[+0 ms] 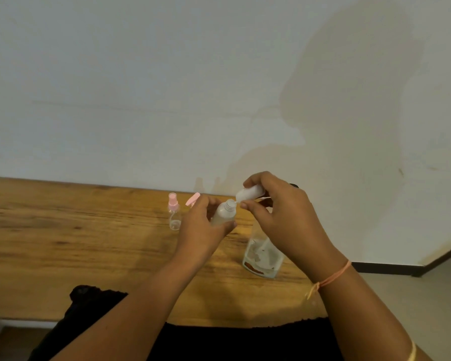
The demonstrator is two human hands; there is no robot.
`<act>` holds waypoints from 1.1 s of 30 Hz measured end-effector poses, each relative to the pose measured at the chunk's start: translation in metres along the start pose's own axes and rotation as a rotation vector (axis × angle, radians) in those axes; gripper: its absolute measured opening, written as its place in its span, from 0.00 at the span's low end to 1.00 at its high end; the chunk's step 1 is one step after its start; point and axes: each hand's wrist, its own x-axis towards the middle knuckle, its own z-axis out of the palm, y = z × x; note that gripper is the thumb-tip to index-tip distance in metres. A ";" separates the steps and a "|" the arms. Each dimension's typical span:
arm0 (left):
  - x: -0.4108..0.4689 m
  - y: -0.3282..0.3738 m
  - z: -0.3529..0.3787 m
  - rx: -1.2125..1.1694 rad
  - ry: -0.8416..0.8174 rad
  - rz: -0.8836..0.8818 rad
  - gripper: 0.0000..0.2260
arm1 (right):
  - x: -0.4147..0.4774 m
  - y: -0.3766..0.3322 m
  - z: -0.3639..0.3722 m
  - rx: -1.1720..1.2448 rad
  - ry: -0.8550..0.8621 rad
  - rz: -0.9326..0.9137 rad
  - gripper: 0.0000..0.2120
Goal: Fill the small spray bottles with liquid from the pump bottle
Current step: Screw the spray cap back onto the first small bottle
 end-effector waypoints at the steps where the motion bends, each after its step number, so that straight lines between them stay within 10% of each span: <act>1: -0.001 0.001 0.001 -0.005 -0.006 -0.001 0.17 | 0.001 0.002 0.001 -0.003 -0.021 0.010 0.12; 25: -0.022 0.027 0.000 -0.337 -0.015 -0.006 0.13 | 0.007 0.000 0.018 0.106 0.093 0.052 0.18; 33: -0.023 0.035 -0.003 -0.393 -0.054 -0.002 0.12 | 0.002 0.003 0.011 0.483 -0.099 0.020 0.25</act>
